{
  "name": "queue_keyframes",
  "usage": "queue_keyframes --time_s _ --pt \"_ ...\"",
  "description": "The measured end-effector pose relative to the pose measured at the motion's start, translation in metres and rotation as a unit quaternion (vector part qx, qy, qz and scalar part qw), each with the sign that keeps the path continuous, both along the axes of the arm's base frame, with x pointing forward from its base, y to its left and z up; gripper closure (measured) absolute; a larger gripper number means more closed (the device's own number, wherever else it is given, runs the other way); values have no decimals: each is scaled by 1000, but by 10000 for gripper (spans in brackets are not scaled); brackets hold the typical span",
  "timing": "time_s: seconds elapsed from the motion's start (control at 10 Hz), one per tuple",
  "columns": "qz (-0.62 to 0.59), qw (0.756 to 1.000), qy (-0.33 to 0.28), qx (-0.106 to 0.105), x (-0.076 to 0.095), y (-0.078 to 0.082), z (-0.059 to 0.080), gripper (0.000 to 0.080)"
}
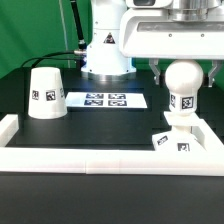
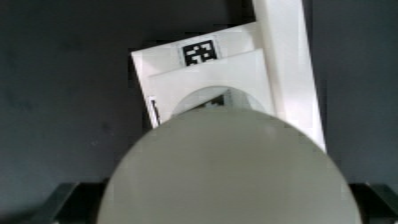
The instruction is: Assemble lamp
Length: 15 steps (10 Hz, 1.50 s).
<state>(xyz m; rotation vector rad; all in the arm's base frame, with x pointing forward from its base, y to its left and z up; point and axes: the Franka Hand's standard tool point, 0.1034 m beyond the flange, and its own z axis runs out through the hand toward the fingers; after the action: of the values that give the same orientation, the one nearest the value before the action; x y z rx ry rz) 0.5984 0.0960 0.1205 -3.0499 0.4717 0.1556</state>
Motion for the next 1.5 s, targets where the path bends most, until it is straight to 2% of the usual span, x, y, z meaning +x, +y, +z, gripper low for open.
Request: queue_keyframes --time_s 0.3,0.5,0.7,0.9,1.0,1.1,1.3,1.4,1.5 --pt "-98 995 7 -8 0 0 -1 220" --pt "-179 984 15 -11 -1 3 -1 220" --pt "-308 951 28 -21 -7 14 -2 220" --pt "-367 929 37 -16 -7 17 -2 220" --pt "-421 906 43 -12 -5 16 -2 220" --pt "-439 898 44 -10 -4 15 -2 220" --pt "-432 901 42 -8 -3 18 -2 215" --pt "-411 911 40 -6 -4 17 -3 120" --pt "-388 921 38 -4 -3 18 -3 120"
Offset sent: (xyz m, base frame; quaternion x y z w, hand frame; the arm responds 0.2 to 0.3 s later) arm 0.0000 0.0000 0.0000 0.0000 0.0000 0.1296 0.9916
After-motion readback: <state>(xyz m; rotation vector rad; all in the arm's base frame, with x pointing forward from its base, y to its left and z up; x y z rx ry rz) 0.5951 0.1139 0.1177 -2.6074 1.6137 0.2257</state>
